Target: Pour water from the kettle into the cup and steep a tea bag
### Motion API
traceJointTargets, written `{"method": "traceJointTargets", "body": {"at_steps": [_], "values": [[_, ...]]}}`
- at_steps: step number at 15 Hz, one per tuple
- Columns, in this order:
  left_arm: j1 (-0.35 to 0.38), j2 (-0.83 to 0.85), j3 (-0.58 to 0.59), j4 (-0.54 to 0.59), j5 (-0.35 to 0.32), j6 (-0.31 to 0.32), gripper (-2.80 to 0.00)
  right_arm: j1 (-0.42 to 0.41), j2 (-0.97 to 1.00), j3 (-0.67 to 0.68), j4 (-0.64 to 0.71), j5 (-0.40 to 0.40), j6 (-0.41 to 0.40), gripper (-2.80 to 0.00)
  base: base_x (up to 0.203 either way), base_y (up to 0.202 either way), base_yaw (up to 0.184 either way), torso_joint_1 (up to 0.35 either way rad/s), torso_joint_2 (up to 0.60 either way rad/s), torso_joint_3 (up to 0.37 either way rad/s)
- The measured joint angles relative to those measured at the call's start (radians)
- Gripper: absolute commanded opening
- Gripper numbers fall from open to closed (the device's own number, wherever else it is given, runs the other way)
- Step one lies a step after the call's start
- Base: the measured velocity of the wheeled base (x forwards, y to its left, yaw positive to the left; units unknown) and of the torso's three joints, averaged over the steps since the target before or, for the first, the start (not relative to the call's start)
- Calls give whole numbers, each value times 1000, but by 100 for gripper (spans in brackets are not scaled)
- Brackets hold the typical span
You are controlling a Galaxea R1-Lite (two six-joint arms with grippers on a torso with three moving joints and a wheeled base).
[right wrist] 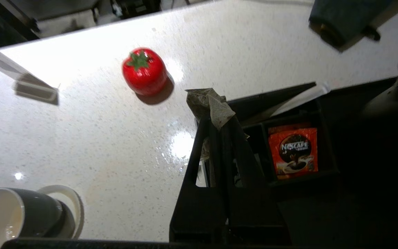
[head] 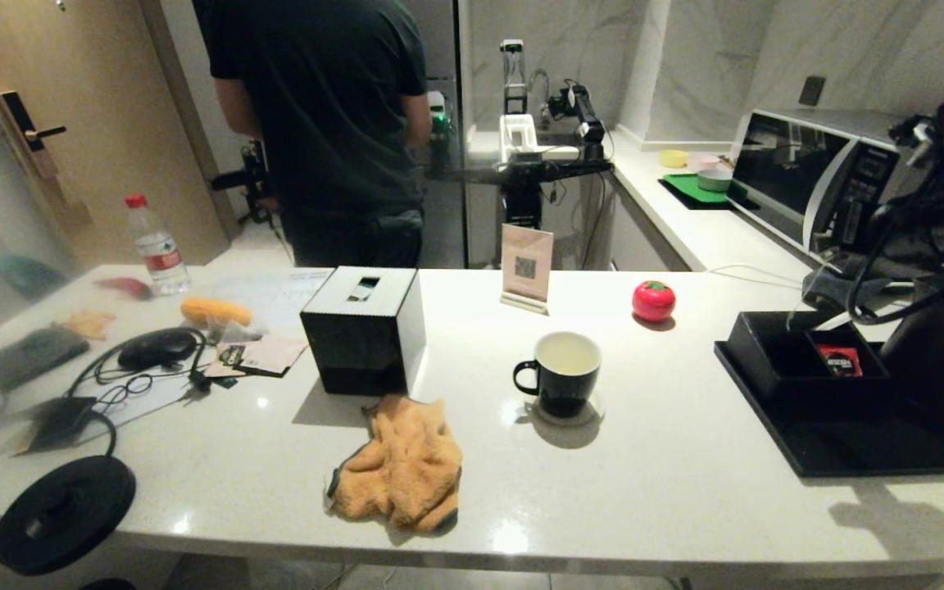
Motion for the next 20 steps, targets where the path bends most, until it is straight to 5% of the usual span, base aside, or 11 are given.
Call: {"method": "traceJointTargets", "body": {"at_steps": [9,20], "values": [[0,0,0,0,0,0,-280,145,-301,325,-258,1,-143,-280,0,0,0,0,0,0],[0,0,0,-1,-3,-1,-280,306,-444,332,-283,-1,-165,-280,0,0,0,0,0,0]]}}
